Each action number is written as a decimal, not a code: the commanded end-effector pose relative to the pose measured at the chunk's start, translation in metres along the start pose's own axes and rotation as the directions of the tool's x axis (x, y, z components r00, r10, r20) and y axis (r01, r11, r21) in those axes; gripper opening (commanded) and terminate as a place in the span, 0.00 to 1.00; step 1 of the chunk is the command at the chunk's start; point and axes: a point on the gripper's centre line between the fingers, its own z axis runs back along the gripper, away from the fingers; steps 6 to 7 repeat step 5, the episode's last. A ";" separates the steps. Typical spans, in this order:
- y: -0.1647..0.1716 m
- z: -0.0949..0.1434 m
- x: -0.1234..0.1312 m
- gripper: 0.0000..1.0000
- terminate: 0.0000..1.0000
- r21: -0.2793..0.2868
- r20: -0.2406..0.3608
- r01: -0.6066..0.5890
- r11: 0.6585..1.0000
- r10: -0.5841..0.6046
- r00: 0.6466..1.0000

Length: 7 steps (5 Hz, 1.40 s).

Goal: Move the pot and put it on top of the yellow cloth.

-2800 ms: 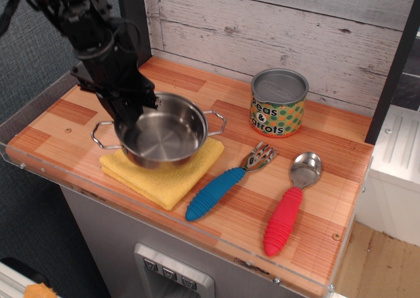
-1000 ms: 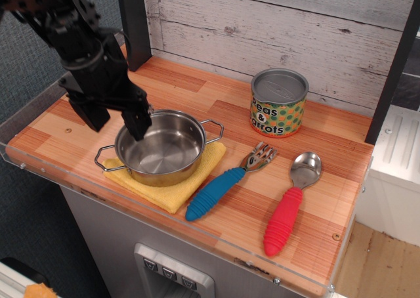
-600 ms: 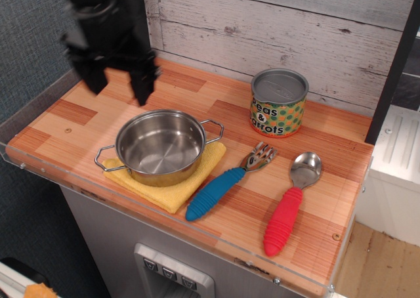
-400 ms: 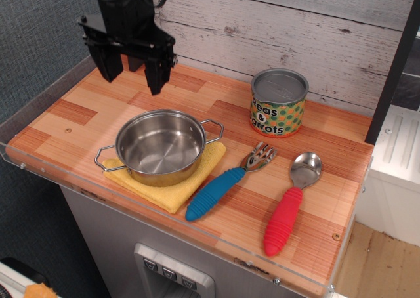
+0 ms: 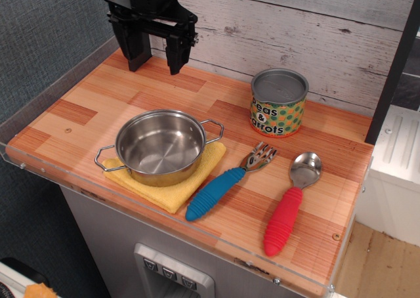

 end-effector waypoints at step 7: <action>-0.083 0.038 0.031 1.00 1.00 -0.073 0.117 0.188 0.979 -0.179 0.977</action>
